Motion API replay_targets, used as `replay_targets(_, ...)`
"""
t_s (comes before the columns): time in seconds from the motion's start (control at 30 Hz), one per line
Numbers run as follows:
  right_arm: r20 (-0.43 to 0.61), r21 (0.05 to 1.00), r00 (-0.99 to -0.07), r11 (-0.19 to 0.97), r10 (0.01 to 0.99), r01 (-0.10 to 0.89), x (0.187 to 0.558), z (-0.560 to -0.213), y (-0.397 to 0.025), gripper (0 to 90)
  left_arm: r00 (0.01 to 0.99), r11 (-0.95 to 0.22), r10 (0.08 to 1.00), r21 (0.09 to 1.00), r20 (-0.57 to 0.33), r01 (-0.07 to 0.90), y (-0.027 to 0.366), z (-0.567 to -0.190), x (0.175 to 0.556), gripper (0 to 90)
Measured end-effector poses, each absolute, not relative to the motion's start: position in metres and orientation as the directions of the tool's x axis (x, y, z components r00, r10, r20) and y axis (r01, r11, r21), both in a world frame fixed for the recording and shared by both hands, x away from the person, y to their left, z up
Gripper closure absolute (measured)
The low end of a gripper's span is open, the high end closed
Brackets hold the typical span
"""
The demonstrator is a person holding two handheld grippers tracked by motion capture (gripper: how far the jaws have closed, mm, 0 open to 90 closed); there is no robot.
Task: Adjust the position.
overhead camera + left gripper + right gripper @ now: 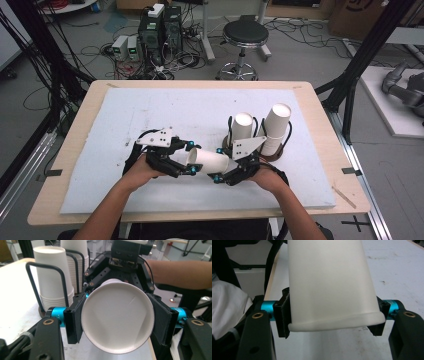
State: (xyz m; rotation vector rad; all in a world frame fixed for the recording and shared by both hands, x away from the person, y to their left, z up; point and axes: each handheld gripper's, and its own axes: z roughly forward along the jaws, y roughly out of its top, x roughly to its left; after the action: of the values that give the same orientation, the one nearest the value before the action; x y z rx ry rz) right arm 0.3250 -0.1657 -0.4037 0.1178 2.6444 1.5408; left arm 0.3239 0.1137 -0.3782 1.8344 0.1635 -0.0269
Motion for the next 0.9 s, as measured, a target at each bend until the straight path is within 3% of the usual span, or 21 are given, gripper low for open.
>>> replay_targets(0.1,-0.015,0.879,-0.994,0.475,0.105,0.037,0.3246,-0.4041,-0.1664,26.8,0.988,-0.225,0.087,0.964,-0.124,0.141,0.1157,-0.3800,0.3250,36.1)
replay_targets(0.2,0.072,0.923,-0.986,0.366,0.149,0.122,0.3251,-0.4012,-0.1702,17.8,0.987,-0.192,0.095,0.971,-0.126,0.143,0.1185,-0.3805,0.3264,36.0)
replay_targets(0.47,0.085,0.929,-0.988,0.349,0.131,0.126,0.3254,-0.4014,-0.1705,18.3,0.991,-0.154,0.066,0.980,-0.113,0.122,0.1185,-0.3805,0.3253,36.0)
replay_targets(0.63,0.035,0.926,-0.993,0.370,0.116,0.076,0.3248,-0.3997,-0.1717,27.8,0.989,-0.179,0.077,0.974,-0.126,0.138,0.1182,-0.3821,0.3263,36.0)
replay_targets(0.9,0.019,0.911,-0.993,0.407,0.118,0.066,0.3254,-0.3996,-0.1743,31.0,0.984,-0.240,0.130,0.959,-0.119,0.148,0.1170,-0.3795,0.3248,27.6)
